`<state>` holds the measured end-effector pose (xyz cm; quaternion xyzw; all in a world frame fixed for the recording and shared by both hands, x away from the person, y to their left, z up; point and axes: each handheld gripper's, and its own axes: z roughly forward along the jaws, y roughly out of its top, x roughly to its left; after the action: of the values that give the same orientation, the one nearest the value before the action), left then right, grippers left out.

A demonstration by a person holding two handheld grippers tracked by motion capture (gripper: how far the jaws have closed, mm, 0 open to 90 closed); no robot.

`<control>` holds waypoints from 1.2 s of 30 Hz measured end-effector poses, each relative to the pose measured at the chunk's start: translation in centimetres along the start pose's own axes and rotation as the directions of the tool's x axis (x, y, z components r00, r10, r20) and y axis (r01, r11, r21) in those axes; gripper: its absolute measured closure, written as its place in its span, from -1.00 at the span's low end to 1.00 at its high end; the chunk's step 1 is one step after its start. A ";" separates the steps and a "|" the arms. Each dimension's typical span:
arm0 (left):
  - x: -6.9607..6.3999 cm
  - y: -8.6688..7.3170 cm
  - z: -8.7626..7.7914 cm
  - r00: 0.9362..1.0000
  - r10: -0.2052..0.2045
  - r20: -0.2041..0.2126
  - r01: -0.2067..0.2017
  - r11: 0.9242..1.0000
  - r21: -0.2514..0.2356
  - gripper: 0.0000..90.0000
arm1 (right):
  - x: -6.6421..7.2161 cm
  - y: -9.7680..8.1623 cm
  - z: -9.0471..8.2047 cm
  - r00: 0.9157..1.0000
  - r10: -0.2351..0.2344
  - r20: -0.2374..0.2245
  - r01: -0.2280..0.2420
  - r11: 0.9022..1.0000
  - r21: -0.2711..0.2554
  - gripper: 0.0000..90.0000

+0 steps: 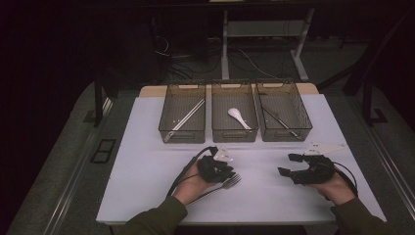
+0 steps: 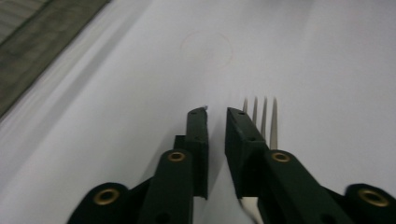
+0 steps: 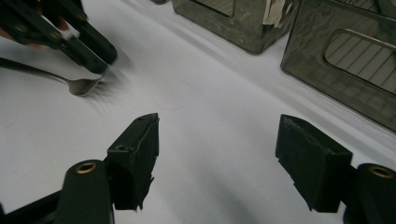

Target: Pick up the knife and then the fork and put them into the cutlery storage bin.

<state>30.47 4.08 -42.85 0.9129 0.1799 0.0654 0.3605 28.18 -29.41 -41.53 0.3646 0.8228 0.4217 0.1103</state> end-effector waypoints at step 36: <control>-1.9 -2.9 -3.0 1.000 0.006 0.003 -0.006 1.000 0.009 0.88 | 1.3 0.7 0.6 0.996 0.023 -0.092 -0.025 1.000 -0.018 -0.37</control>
<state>27.14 7.23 -42.55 0.9151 0.1771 0.0645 0.3565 27.97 -27.88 -41.19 0.3537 0.8186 0.4469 0.0708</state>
